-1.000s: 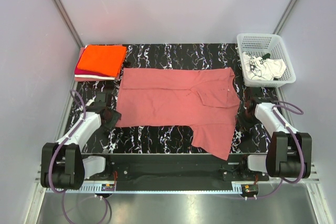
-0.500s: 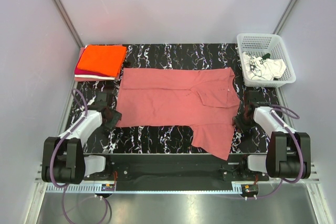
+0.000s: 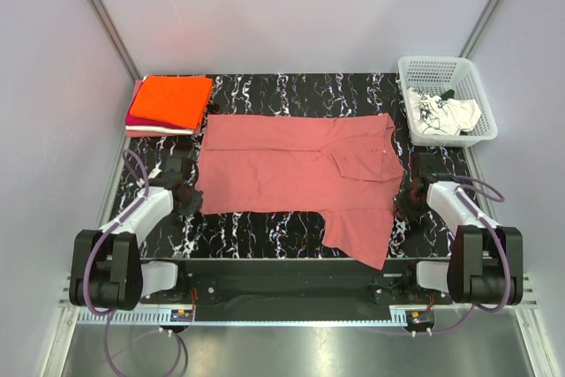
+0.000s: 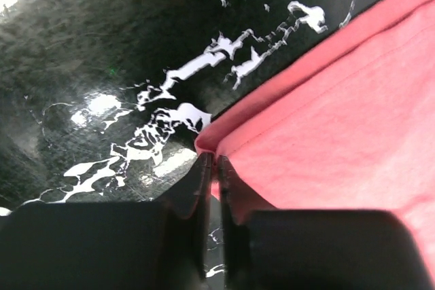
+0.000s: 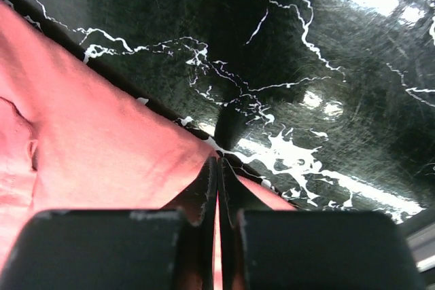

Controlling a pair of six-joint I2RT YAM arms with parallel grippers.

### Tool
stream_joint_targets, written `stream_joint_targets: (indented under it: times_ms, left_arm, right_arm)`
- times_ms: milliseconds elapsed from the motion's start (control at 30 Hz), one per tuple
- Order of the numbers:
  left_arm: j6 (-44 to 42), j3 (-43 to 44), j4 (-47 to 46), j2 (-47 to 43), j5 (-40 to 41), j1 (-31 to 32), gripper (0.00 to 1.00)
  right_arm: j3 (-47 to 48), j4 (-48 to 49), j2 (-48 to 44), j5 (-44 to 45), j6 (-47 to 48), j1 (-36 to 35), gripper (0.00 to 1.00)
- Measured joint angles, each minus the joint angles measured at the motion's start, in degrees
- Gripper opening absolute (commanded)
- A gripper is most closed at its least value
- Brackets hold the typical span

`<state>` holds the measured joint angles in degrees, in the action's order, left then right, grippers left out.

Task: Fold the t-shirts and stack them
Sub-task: Fold the tshirt

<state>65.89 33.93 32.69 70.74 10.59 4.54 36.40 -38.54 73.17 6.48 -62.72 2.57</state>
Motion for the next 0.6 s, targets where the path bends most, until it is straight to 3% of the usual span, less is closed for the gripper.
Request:
stream_joint_targets:
  times_ms: [433, 467, 500, 533, 600]
  left_arm:
    - [-0.4, -1.7, -0.9, -5.3, 0.7, 1.8, 0.0]
    - [-0.4, -1.7, -0.8, -5.8, 0.9, 1.8, 0.0]
    - [-0.4, -1.7, -0.9, -6.1, 1.1, 1.8, 0.0]
    - [-0.5, -1.7, -0.9, -6.2, 1.4, 1.9, 0.0]
    - [-0.5, -1.7, -0.9, -6.1, 1.5, 1.9, 0.0]
  right_arm:
    - [-1.4, -0.3, -9.0, 2.5, 1.0, 0.0, 0.0]
    - [-1.4, -0.3, -9.9, 2.7, 1.2, 0.0, 0.09]
    - [-1.4, -0.2, -10.5, 2.9, 1.4, 0.0, 0.3]
    - [-1.4, -0.1, -10.7, 2.9, 1.5, 0.0, 0.35]
    - [-1.4, 0.2, -10.3, 2.7, 2.7, 0.0, 0.35]
